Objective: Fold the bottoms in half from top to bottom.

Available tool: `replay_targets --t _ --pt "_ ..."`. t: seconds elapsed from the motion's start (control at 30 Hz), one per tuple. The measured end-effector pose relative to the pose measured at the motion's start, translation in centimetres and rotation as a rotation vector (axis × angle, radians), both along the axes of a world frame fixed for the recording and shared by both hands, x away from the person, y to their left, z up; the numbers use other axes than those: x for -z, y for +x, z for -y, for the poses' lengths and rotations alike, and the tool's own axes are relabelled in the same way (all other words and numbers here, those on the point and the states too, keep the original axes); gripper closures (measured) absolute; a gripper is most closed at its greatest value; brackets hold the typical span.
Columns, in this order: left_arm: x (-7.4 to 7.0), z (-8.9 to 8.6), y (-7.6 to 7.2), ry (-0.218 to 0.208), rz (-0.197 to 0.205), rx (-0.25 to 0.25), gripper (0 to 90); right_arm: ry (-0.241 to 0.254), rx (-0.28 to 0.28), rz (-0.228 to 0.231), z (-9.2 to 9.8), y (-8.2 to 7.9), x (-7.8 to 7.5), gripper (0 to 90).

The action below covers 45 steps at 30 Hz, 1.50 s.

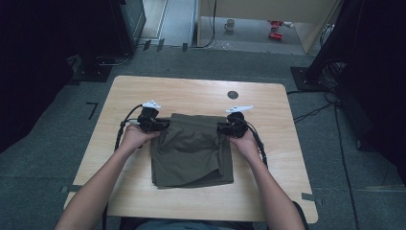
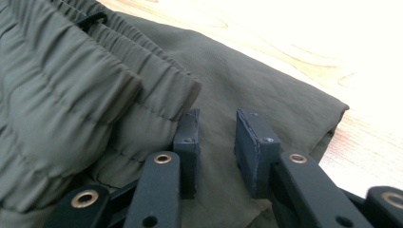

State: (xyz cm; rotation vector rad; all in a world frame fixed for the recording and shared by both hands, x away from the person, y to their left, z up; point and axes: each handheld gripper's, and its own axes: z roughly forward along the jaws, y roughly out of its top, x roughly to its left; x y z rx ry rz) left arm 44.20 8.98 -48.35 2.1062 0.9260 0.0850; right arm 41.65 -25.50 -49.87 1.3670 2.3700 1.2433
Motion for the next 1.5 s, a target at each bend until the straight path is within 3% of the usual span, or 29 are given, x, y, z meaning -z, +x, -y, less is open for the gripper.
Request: replay_targets --t 0.27,0.43,0.53,0.7,0.87,1.03,1.5 --pt "-0.6 -0.2 -0.9 0.021 0.002 0.0 63.6 0.022 -0.015 -0.001 -0.1 -0.5 -0.6 66.5" --pt "-1.3 -0.2 -1.6 0.038 0.0 0.015 59.5 0.009 -0.027 0.01 -0.2 -1.2 -1.1 64.8" --pt "-1.7 -0.2 -2.3 0.028 0.017 0.027 58.5 -0.001 -0.034 0.014 -0.2 -1.9 -1.4 64.5" --pt "-1.8 -0.3 -3.2 0.028 0.014 0.035 56.7 -0.024 -0.052 0.034 -0.4 -2.7 -1.8 62.1" --pt "-1.8 -0.4 -4.3 0.028 0.013 0.045 55.2 -0.033 -0.057 0.019 -0.4 -3.0 -2.0 60.4" --pt "-1.7 -0.8 -5.3 0.007 0.004 0.049 53.4 -0.048 -0.067 0.043 -0.6 -4.0 -2.2 59.3" --pt "-1.9 -0.3 -8.9 0.011 0.032 0.108 50.2 -0.057 -0.159 0.073 -2.0 -7.6 -2.7 53.1"
